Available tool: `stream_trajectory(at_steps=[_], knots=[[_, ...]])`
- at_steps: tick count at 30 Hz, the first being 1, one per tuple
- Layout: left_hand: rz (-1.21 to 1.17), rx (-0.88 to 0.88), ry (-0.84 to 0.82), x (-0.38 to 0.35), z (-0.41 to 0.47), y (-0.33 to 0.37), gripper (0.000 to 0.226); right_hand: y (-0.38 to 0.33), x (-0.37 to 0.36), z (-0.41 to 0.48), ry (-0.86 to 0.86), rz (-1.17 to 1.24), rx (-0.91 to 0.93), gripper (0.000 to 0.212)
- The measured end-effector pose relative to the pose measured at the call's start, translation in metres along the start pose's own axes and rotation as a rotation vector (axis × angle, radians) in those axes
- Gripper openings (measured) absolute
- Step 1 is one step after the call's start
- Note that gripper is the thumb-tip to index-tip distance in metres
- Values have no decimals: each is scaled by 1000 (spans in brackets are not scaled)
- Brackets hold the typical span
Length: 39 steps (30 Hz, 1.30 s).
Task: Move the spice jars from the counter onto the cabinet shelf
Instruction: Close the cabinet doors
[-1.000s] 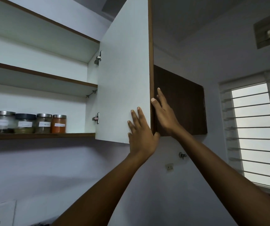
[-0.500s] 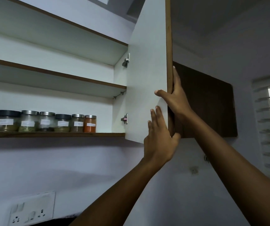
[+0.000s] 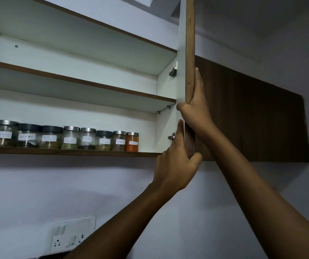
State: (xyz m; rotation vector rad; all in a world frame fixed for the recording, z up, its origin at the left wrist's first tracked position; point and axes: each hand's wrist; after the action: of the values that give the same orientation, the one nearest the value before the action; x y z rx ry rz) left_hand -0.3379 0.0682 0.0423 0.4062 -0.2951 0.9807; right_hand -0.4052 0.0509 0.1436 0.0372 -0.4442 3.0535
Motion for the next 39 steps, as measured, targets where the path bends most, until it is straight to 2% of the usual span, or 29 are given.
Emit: stream_trajectory(at_steps=[3,7,10,22,26,30,35,39], knots=[[40,4,24,21,-6,-24,80,-3,-33,0,23,-52,-4,90],[30,28,17,42,-11,-55,55,-8,-75,-1,56,-115,-14,93],[15,41,10,54,-14,-78,44,-7,-104,2,75,-159,-30,95],[-73,127,73,84,-19,-165,44,8,-204,8,110,-355,-70,96],[-123,175,86,88,-17,-194,35,16,-233,10,99,-402,-90,96],[-208,240,112,86,-16,-221,46,26,-259,14,111,-441,-97,96],[-246,274,141,84,-11,-247,30,39,-285,17,128,-478,-93,97],[-248,285,133,85,-6,-268,30,53,-302,16,111,-485,-51,91]])
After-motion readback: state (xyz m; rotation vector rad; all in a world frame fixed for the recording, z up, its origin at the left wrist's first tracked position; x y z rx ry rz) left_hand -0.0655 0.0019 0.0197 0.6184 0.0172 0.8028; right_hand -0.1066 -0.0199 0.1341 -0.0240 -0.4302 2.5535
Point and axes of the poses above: each hand's wrist, its own z-axis towards the middle knuckle, its own x-axis out of the back of the hand, y = z × x, and after that the axes turned 12 degrees about z, right-handed
